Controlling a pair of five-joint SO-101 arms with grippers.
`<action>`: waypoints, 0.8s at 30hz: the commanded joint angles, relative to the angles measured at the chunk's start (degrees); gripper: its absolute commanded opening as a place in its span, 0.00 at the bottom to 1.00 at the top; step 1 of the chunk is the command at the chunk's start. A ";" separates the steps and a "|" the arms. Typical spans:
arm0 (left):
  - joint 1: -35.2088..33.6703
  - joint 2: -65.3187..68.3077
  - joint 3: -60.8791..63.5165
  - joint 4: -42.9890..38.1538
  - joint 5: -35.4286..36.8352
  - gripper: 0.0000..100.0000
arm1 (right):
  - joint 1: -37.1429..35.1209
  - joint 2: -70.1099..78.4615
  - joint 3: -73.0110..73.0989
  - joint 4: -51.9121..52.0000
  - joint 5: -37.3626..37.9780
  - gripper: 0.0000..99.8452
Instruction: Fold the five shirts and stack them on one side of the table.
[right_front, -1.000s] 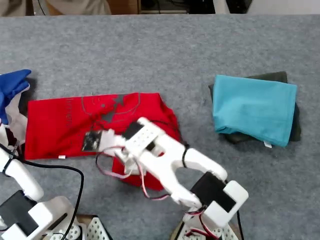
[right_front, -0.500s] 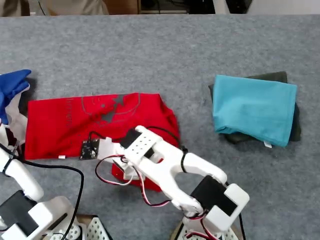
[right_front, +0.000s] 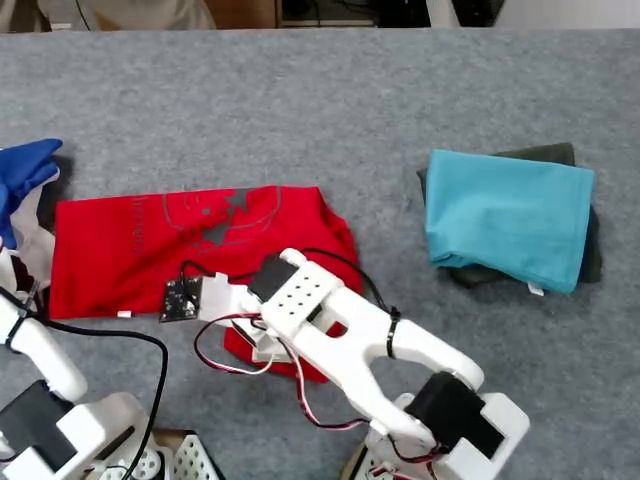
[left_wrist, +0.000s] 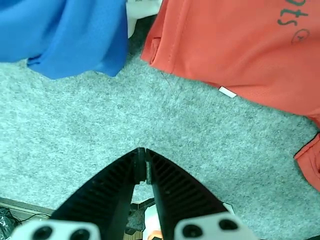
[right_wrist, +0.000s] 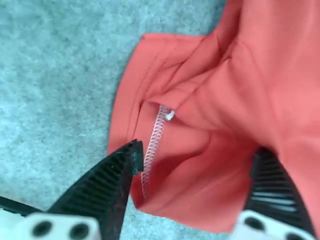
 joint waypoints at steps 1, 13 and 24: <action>-0.09 -1.89 -0.35 -0.18 -0.70 0.02 | -1.19 -2.33 0.31 0.18 -0.53 0.35; -0.18 -1.63 -0.35 -0.18 -0.62 0.02 | -2.77 -1.10 5.05 -8.35 -1.23 0.03; -0.26 -1.71 -0.35 -0.18 -0.62 0.02 | -3.12 -4.53 -2.68 0.53 -4.66 0.01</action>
